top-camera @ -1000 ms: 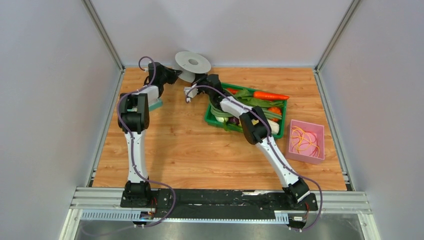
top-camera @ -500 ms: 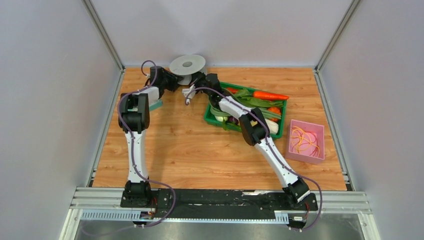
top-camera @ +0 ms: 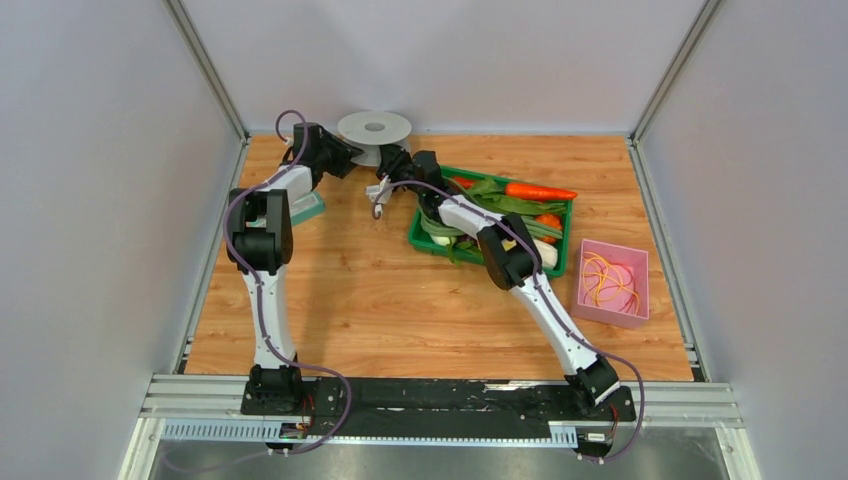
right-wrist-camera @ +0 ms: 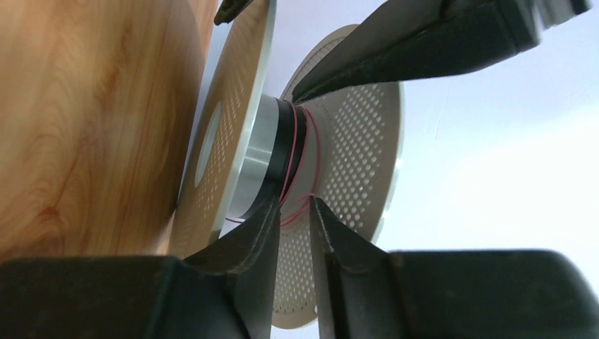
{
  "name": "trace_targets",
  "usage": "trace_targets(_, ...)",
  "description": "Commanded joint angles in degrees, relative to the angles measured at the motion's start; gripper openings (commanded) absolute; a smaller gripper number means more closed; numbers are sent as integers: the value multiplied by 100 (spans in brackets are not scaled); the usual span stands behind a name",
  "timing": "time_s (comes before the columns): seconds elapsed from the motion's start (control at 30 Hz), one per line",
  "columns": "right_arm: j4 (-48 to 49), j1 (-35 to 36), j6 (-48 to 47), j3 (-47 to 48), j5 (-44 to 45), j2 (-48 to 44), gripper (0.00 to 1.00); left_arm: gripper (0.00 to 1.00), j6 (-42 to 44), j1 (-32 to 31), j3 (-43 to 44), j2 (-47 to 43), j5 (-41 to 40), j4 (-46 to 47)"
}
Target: Wrap the cables
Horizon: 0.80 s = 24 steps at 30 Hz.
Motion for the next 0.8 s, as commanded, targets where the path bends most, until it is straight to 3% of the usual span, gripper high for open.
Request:
trace_targets(0.0,231,221,-370,-741,-277,-162,30,52,167,42,12,-287,-41,-99)
trace_targets(0.13,406,230,-449,-971,-382,-285,28,50,132,68,143,-146,-68,-90)
trace_targets(0.27,714,230,-309,-1041,-505,-285,40,51,96,86,214,-32,-6,-28)
trace_targets(0.47,1171,230,-159,-1401,-830,-435,42,52,70,138,205,30,-50,-82)
trace_targets(0.77,1997,230,315,-2034,-1322,-768,60,52,114,147,206,48,-77,-363)
